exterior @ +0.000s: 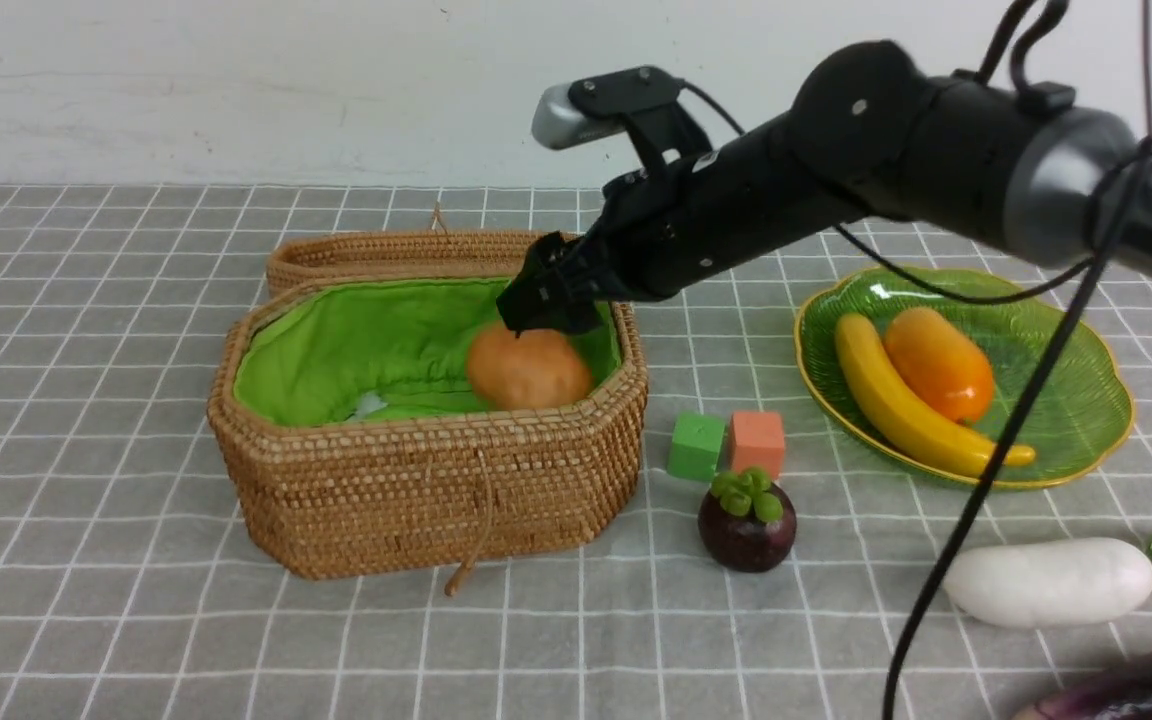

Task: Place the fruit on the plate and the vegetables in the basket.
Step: Use the right arm to grab a potato and put it into the left basket, then use the right arm to grab a mangosteen and put it into the right plate

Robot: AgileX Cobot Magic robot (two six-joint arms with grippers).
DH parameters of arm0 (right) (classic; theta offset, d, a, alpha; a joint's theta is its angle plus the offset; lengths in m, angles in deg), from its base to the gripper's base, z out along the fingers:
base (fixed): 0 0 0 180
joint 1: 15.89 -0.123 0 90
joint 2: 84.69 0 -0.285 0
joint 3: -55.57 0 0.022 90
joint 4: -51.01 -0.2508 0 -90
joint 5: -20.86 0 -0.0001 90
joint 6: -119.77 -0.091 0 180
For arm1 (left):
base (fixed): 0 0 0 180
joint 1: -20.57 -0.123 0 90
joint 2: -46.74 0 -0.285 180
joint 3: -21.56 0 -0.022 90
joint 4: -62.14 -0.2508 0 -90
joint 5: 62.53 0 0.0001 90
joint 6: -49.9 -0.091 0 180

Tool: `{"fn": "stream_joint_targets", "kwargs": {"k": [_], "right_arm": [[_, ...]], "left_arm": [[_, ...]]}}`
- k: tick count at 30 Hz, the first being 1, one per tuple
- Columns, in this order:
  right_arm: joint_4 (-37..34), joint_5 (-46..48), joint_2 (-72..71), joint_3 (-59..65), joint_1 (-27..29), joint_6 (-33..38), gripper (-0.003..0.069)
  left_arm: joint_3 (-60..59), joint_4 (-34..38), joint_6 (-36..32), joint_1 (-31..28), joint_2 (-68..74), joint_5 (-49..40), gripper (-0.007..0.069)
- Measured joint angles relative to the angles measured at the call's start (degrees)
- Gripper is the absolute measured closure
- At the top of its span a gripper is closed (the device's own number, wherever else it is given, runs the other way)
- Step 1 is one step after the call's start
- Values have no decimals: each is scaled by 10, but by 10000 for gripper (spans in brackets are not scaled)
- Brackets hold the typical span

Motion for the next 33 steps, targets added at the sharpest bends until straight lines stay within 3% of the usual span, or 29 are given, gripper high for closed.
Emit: {"fn": "stream_joint_targets", "kwargs": {"k": [10,14,18,23,27,33], "right_arm": [[145,169,-117,-1,96,-104,56],[163,201,-130,26,123,-138,62],[122,155,-129,131,128,-151,64],[97,44,-121,253,73,-110,64],[119,-10,-97,270,40,-101,64],[207,-43,-32,271,24,-89,64]], "left_arm": [[0,-4,0,0,0,0,522],[0,-4,0,0,0,0,518],[0,-4,0,0,0,0,514],[0,-4,0,0,0,0,511],[0,-4,0,0,0,0,507],[0,-4,0,0,0,0,501]]}}
